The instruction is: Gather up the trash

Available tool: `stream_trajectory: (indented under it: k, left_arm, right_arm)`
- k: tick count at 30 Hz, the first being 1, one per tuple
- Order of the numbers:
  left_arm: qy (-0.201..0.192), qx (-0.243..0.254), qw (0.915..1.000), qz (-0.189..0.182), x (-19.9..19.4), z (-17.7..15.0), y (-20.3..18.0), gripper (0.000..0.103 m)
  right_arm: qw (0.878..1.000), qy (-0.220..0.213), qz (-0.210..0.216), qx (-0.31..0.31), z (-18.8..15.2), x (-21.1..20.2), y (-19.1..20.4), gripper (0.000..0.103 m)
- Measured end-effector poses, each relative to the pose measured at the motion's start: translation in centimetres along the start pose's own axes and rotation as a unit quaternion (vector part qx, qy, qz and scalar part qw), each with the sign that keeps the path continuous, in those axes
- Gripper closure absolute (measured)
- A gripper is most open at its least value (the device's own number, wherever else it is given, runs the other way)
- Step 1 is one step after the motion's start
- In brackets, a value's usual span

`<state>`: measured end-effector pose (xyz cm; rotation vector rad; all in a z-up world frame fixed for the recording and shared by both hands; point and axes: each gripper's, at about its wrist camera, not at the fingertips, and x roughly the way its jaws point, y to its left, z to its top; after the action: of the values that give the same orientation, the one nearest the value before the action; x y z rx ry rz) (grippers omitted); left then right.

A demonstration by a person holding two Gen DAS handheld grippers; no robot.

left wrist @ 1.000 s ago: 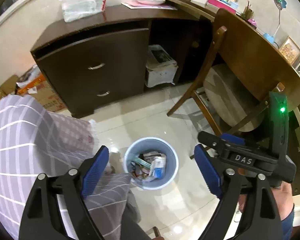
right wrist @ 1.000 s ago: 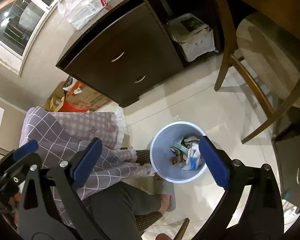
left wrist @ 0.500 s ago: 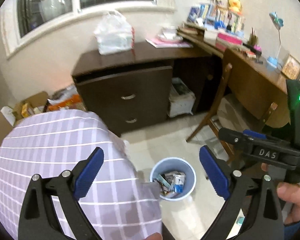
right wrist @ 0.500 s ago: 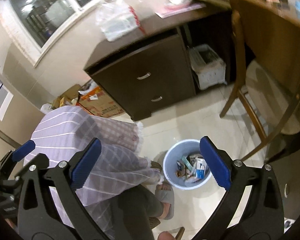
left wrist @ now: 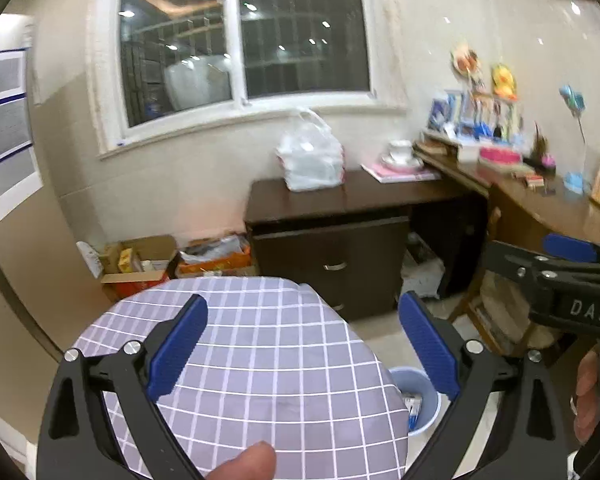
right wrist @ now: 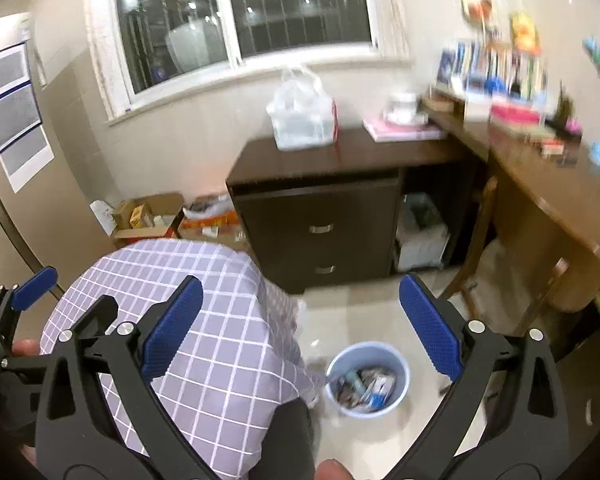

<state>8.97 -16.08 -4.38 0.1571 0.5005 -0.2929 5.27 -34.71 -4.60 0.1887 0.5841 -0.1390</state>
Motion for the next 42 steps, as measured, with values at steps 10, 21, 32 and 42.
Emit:
stream_trajectory:
  k: [10,21,32,42]
  left_arm:
    - [-0.067,-0.056,0.9958,0.025,-8.3,0.7,4.0,0.009]
    - [-0.086,-0.084,0.9922,0.032,-11.1,0.6,5.2,0.007]
    - [-0.099,-0.089,0.9896,0.054,-12.1,0.7,5.3,0.007]
    - [-0.090,-0.090,0.9909,0.042,-11.7,0.7,5.4,0.007]
  right_arm:
    - [0.993,-0.095,-0.036,-0.053,1.7,-7.4,5.0,0.006]
    - [0.988,-0.133,-0.040,-0.071,1.8,-10.9,6.5,0.006]
    - [0.987,-0.139,-0.037,-0.075,1.8,-11.2,7.1,0.006]
    - [0.987,-0.137,-0.038,-0.072,1.7,-11.1,6.8,0.006]
